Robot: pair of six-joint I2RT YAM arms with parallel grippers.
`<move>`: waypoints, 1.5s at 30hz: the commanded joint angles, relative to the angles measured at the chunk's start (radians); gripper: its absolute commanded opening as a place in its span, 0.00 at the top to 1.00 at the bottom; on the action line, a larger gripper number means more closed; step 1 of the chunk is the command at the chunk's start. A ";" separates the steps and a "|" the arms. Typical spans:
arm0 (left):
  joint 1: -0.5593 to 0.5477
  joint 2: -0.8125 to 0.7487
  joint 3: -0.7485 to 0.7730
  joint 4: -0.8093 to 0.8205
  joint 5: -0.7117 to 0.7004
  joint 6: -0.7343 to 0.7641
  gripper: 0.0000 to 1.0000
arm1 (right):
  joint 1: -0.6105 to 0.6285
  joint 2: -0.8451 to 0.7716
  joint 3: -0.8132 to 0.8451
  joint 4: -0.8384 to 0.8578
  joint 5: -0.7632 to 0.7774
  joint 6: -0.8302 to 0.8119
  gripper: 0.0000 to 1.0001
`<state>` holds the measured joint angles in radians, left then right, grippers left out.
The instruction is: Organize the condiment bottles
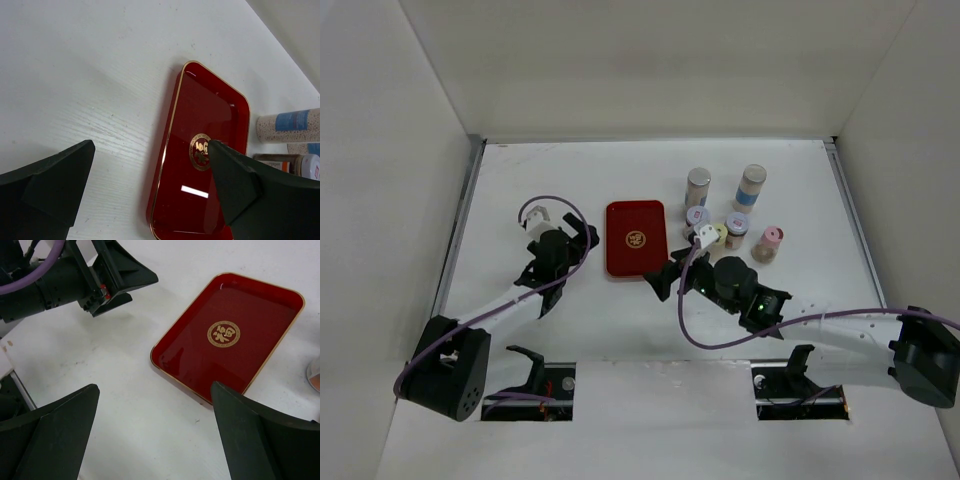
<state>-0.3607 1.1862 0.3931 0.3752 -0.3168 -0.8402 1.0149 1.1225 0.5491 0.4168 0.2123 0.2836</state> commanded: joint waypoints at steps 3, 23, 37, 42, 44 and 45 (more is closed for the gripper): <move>-0.005 -0.022 0.067 -0.027 -0.027 0.030 0.00 | -0.003 -0.001 0.028 0.080 0.002 -0.006 0.00; -0.016 0.001 0.009 0.122 -0.073 0.029 0.00 | 0.098 -0.014 0.009 0.215 -0.204 0.069 0.44; -0.016 0.000 -0.071 0.231 -0.068 0.020 0.00 | 0.096 0.126 0.262 -0.030 -0.274 0.080 0.92; -0.028 -0.026 -0.106 0.255 -0.062 0.004 0.00 | 0.089 0.206 0.440 -0.070 -0.255 0.042 0.90; -0.021 -0.036 -0.115 0.260 -0.062 -0.003 0.00 | 0.071 0.243 0.526 -0.119 -0.190 0.019 0.87; -0.016 -0.042 -0.120 0.260 -0.056 -0.008 0.00 | 0.046 0.262 0.578 -0.154 -0.142 0.002 0.84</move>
<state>-0.3817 1.1790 0.2909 0.5652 -0.3794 -0.8333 1.0977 1.3586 0.9932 0.3096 -0.0193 0.3351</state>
